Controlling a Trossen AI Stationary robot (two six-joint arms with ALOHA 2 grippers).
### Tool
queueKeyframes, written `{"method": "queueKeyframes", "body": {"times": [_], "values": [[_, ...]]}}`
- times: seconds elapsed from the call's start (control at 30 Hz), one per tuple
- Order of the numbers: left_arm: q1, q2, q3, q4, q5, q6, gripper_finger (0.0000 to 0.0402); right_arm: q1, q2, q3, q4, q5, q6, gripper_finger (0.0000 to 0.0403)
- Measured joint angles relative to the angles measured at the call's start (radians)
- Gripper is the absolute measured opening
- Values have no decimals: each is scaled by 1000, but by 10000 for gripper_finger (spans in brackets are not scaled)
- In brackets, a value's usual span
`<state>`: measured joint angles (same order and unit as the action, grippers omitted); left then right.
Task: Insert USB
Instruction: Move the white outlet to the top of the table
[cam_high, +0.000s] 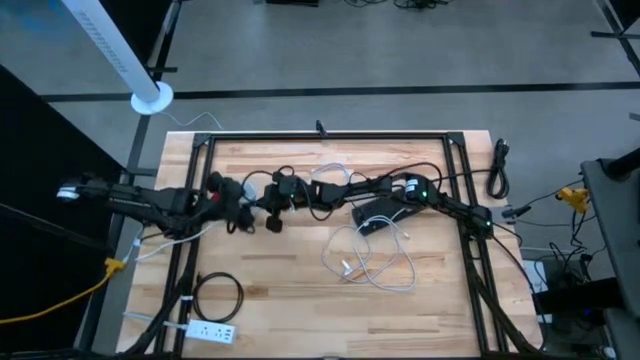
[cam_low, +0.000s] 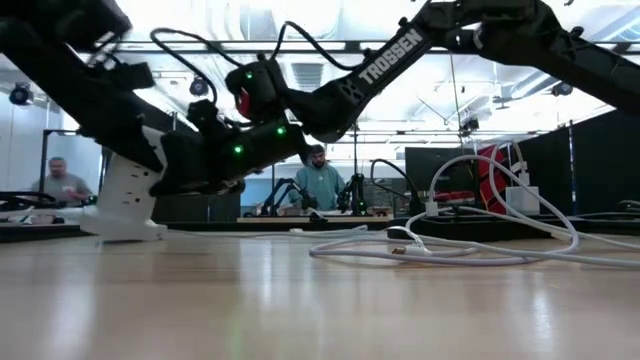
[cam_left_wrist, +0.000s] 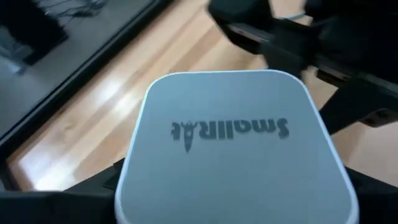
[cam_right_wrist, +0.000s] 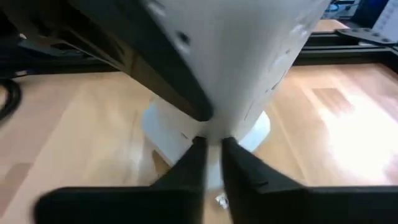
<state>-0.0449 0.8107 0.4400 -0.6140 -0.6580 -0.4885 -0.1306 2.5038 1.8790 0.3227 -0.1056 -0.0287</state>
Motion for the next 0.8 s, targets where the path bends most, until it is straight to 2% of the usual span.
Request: {"method": "queueKeyframes", "body": {"times": [0.17, 0.3, 0.5, 0.8], "values": [[47, -15, -3, 8, 31, 27, 278, -4, -7, 0, -34, -8, 1, 4], [47, -26, -4, -20, 28, -19, 278, 6, -27, 1, -113, -19, -34, 8], [40, -76, -45, -31, -36, -153, 278, 13, -88, -3, -232, -33, -69, 73], [13, -137, -120, 28, -115, -208, 278, 39, -180, -13, -221, -31, -44, 178]]}}
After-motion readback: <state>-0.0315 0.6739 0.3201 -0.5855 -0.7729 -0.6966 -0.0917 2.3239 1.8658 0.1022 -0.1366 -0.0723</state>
